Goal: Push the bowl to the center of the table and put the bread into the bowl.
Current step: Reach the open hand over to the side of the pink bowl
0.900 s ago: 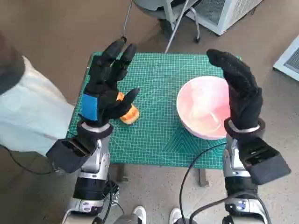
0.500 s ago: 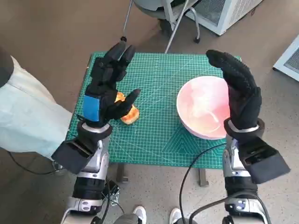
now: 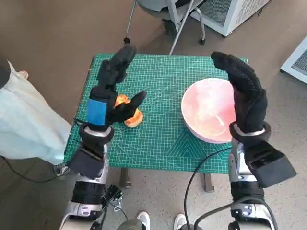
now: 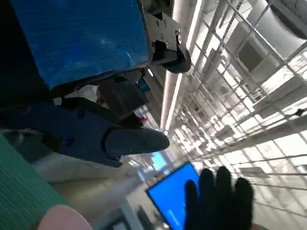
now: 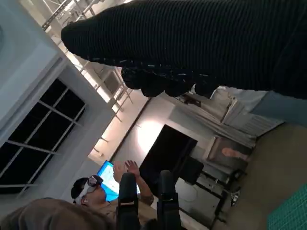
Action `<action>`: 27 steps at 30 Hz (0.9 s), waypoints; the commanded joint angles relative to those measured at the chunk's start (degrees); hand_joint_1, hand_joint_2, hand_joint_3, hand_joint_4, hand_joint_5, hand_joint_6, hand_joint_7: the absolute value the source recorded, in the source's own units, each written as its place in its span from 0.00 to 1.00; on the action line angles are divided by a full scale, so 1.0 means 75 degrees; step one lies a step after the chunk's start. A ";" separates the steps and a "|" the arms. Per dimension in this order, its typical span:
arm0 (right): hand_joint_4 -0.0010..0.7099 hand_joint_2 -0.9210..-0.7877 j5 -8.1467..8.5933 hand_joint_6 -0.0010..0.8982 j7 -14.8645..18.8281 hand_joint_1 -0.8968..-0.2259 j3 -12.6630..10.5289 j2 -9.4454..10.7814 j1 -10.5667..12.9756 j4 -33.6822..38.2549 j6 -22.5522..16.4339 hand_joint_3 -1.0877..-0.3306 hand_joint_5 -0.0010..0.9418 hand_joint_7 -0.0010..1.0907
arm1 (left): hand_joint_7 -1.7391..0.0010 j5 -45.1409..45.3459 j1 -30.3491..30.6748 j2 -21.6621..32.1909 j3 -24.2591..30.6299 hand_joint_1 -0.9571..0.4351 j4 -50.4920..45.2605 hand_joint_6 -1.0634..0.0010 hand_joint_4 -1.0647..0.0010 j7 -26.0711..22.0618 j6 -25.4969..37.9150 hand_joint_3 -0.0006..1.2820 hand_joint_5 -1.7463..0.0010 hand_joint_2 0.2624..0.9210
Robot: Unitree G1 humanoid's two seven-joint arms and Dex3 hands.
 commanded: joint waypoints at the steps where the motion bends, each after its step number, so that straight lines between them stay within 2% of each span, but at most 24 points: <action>1: 0.48 0.00 0.0029 0.01 0.0013 0.52 0.0003 0.0037 0.0116 0.0121 0.0034 0.38 0.00 0.71 | 0.71 0.0545 0.0041 0.0160 -0.0089 0.47 0.0002 0.82 0.62 0.0521 -0.0057 0.17 0.99 1.00; 14: 0.48 0.00 0.0023 0.00 0.0002 0.52 -0.0024 0.0032 0.0067 0.0255 -0.0019 0.38 0.00 0.72 | 0.71 -0.0372 -0.0007 0.0176 -0.0289 0.46 0.0122 0.84 0.62 0.0156 0.0045 0.18 1.00 1.00; 27: 0.48 0.00 0.0120 0.01 0.0031 0.52 -0.0061 0.0051 0.0110 0.0406 -0.0140 0.39 0.00 0.71 | 0.70 -0.0585 -0.0073 0.0233 -0.0339 0.45 0.0328 0.85 0.62 -0.0029 -0.0129 0.18 1.00 1.00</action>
